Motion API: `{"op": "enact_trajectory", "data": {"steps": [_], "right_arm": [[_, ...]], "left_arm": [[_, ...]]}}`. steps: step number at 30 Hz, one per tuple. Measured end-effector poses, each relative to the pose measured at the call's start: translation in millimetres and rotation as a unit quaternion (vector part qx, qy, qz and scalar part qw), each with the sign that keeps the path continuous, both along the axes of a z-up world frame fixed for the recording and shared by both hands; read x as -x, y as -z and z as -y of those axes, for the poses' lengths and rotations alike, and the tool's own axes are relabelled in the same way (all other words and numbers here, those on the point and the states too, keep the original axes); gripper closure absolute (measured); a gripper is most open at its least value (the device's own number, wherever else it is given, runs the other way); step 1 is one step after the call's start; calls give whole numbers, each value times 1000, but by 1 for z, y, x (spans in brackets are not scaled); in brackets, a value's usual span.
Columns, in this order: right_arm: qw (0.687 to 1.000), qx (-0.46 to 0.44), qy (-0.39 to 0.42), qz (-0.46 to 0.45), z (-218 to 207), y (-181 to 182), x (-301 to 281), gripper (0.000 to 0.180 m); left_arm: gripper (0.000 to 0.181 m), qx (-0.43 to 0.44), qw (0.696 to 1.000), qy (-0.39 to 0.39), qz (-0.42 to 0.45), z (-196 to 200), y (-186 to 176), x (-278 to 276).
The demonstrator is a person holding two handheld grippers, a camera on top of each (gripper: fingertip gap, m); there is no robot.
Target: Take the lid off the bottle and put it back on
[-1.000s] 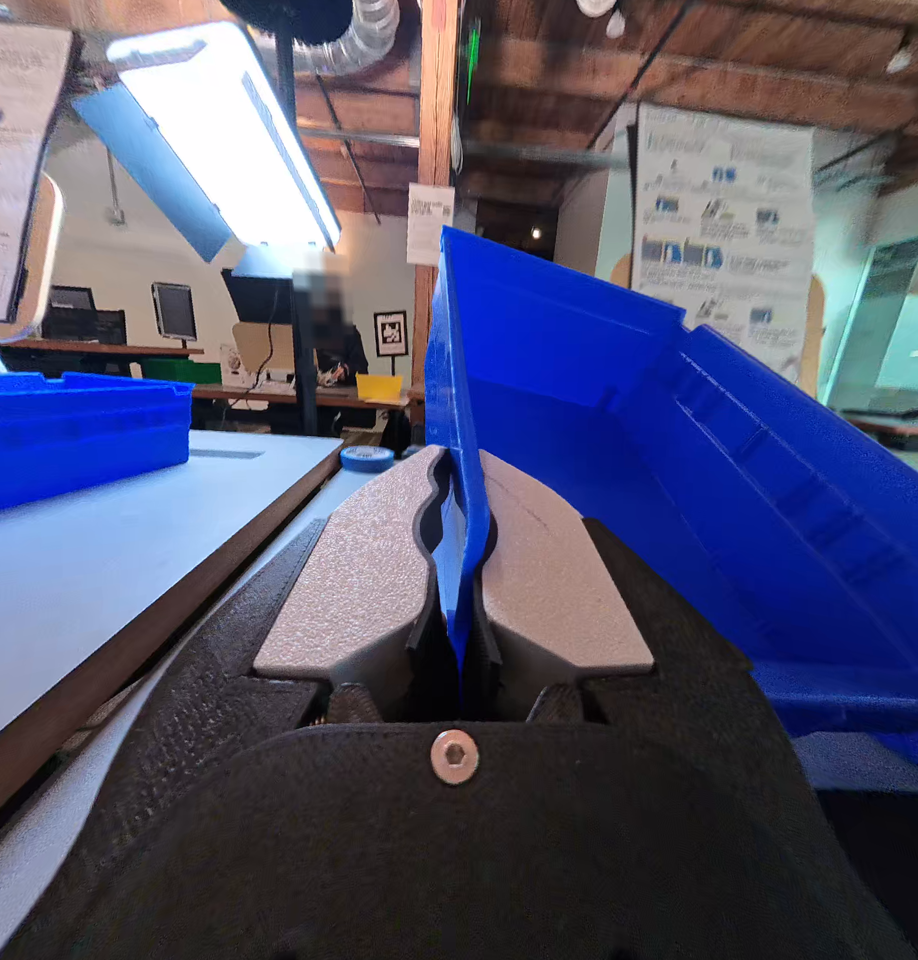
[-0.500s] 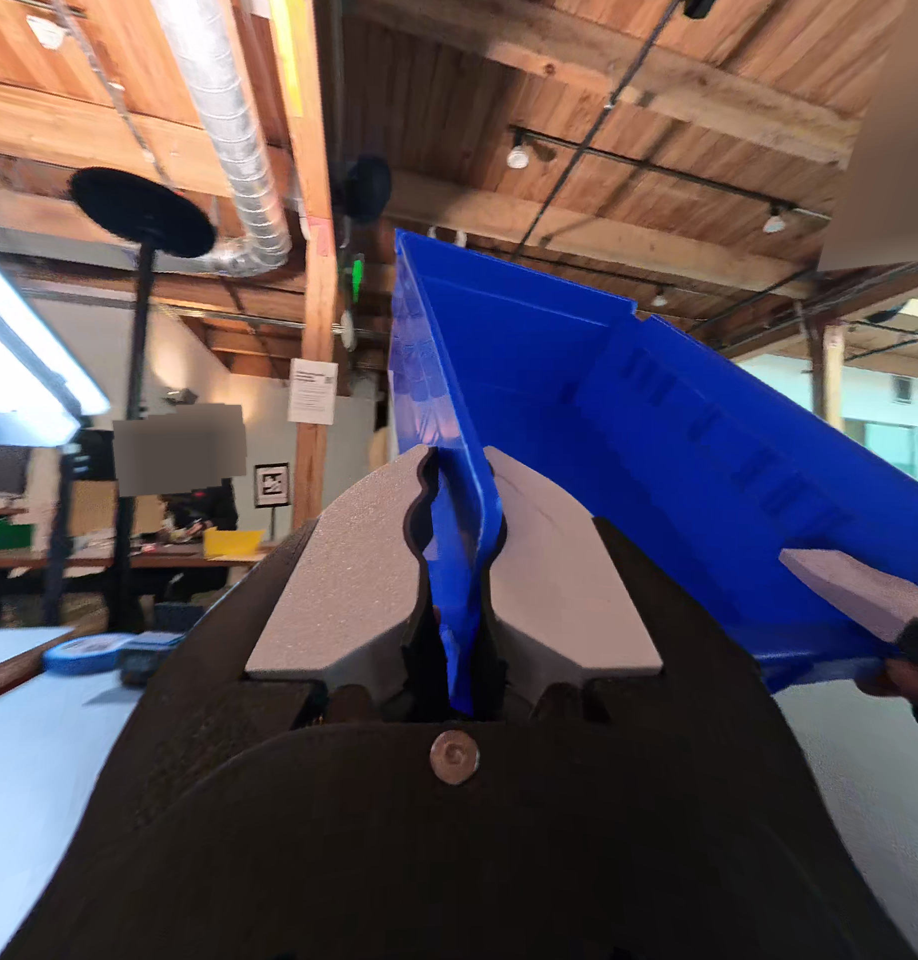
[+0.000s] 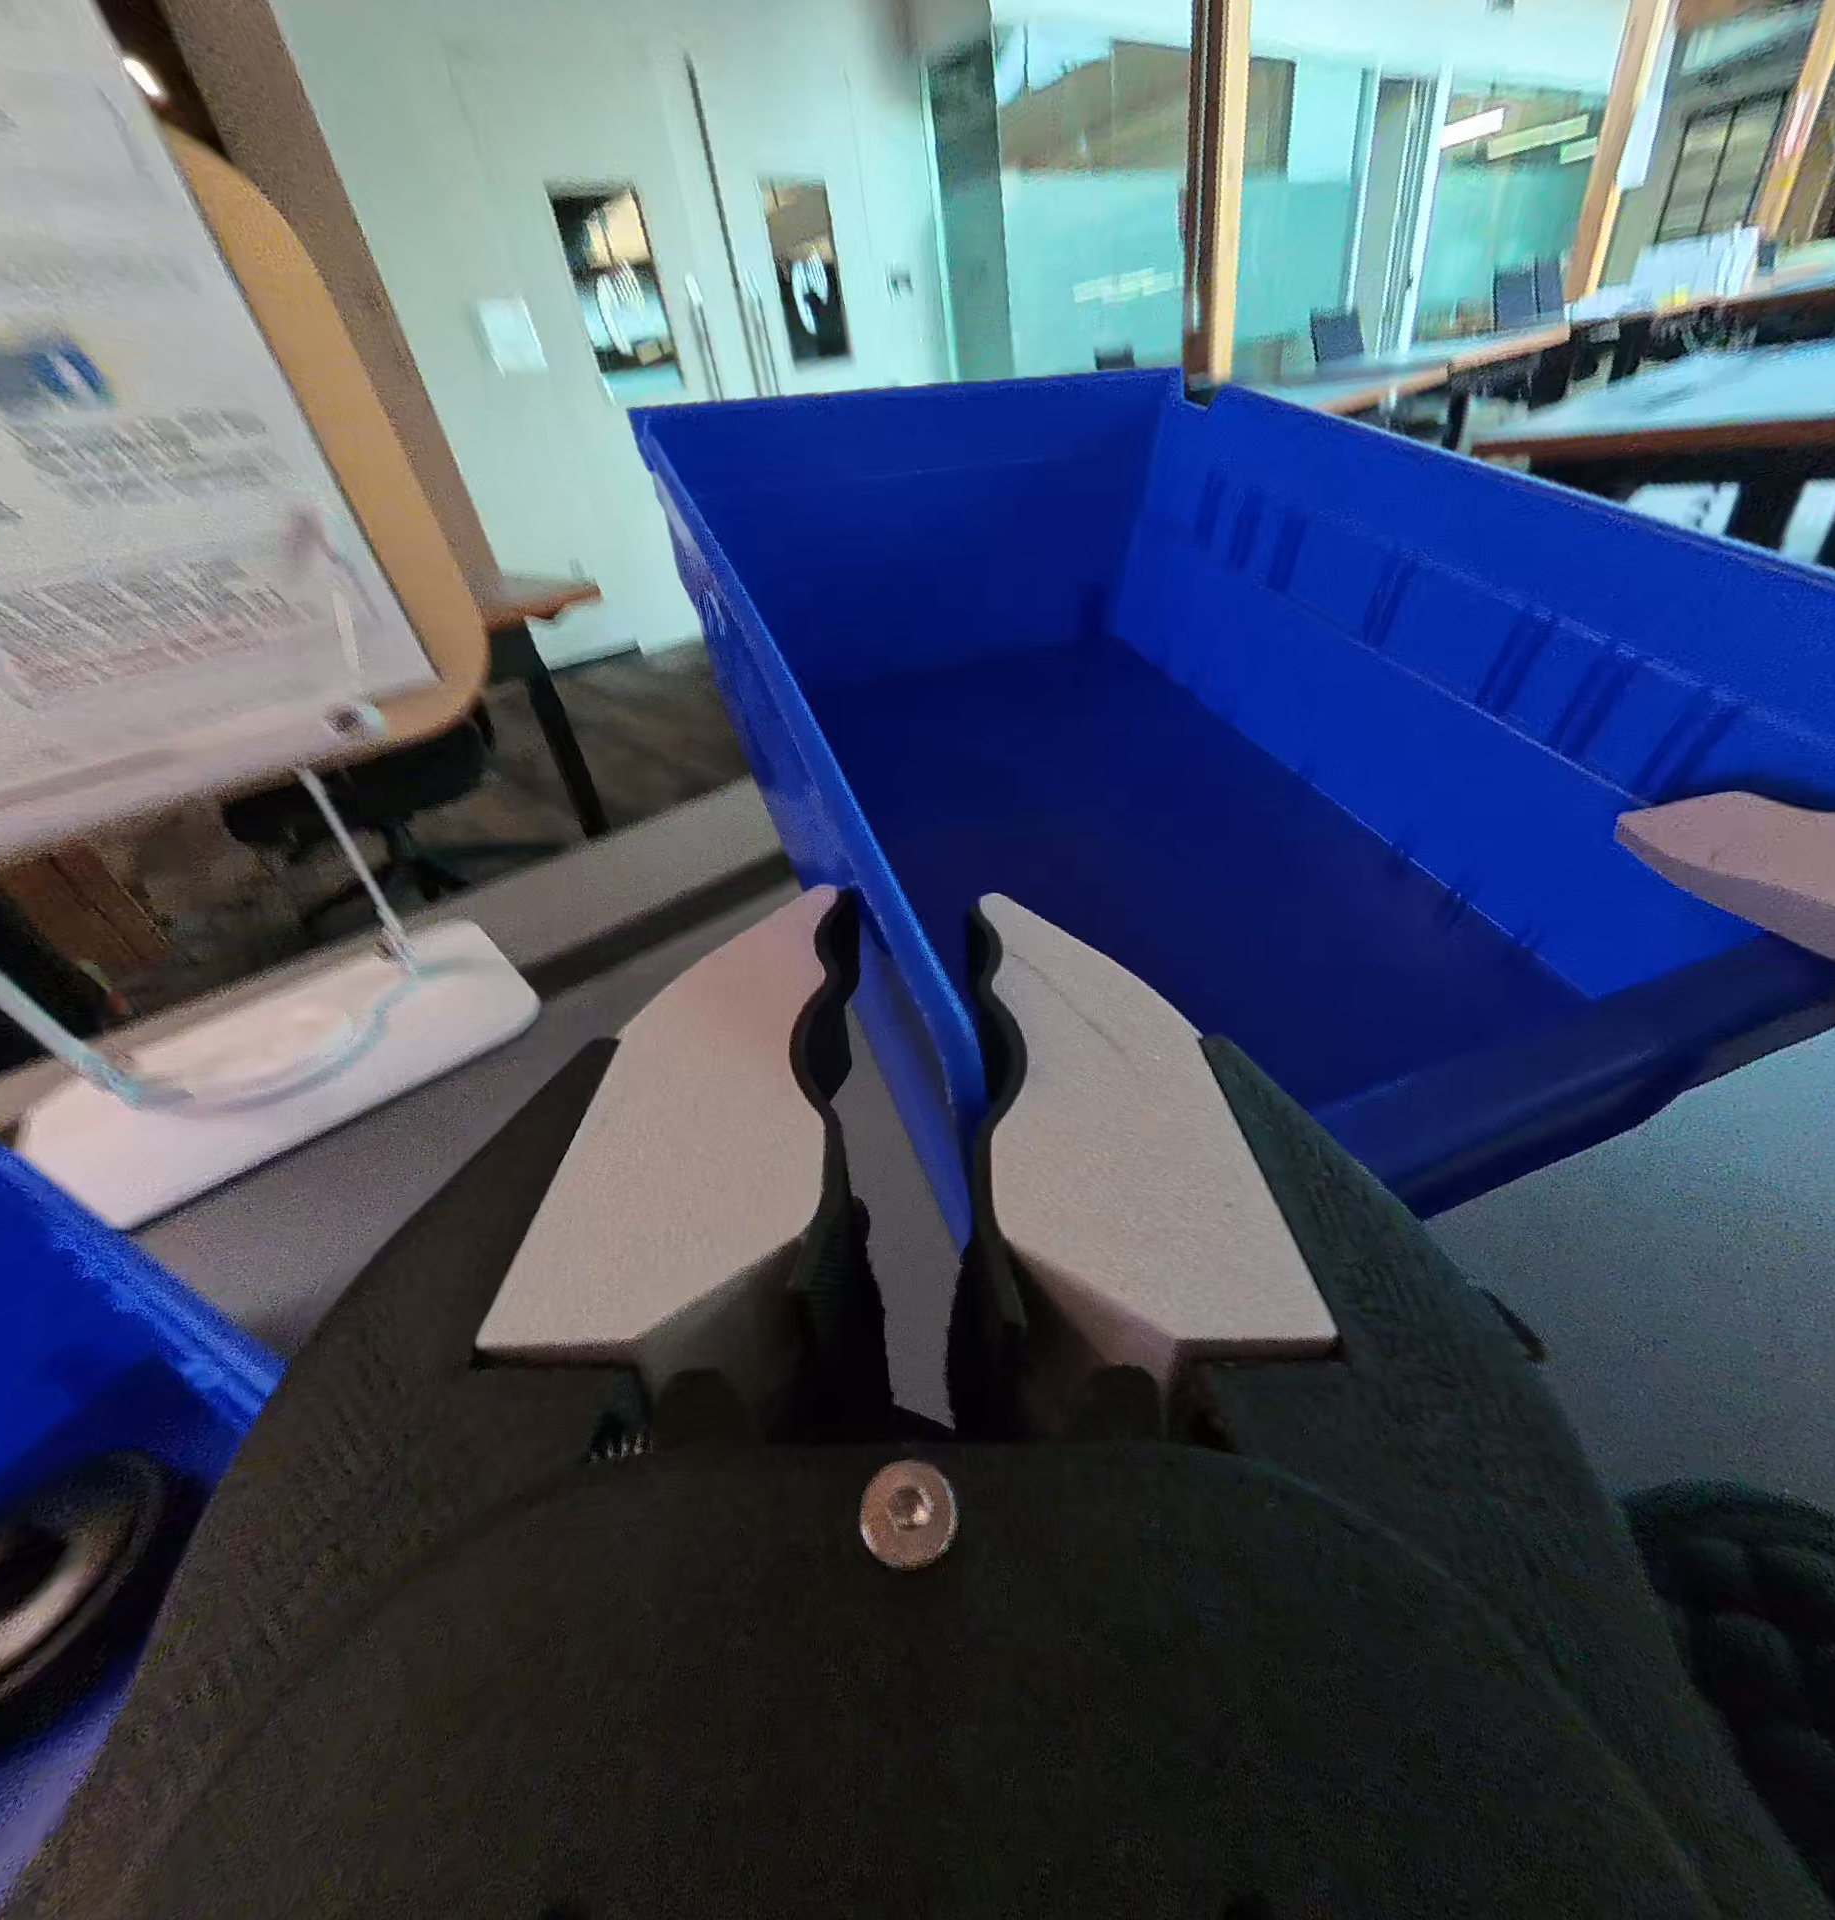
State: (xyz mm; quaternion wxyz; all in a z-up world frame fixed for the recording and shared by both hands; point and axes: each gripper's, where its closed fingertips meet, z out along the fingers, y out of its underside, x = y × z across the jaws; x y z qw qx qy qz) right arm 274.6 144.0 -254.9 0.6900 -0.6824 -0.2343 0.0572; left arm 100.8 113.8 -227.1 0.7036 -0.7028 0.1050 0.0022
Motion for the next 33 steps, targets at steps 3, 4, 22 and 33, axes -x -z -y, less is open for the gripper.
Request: {"op": "enact_trajectory", "data": {"steps": [3, 4, 22, 33], "right_arm": [[997, 73, 10, 19, -14, 37, -11, 171], [995, 92, 10, 24, -17, 47, -14, 171], [986, 166, 2, 27, -24, 82, -30, 155], [988, 150, 36, -10, -26, 65, -40, 118]], "left_arm": [[159, 62, 998, 8, 2, -17, 39, -10], [158, 76, 997, 11, 1, -20, 48, -12], [127, 171, 980, 91, -51, -9, 101, -43], [114, 143, 982, 100, -70, 5, 79, -48]]}}
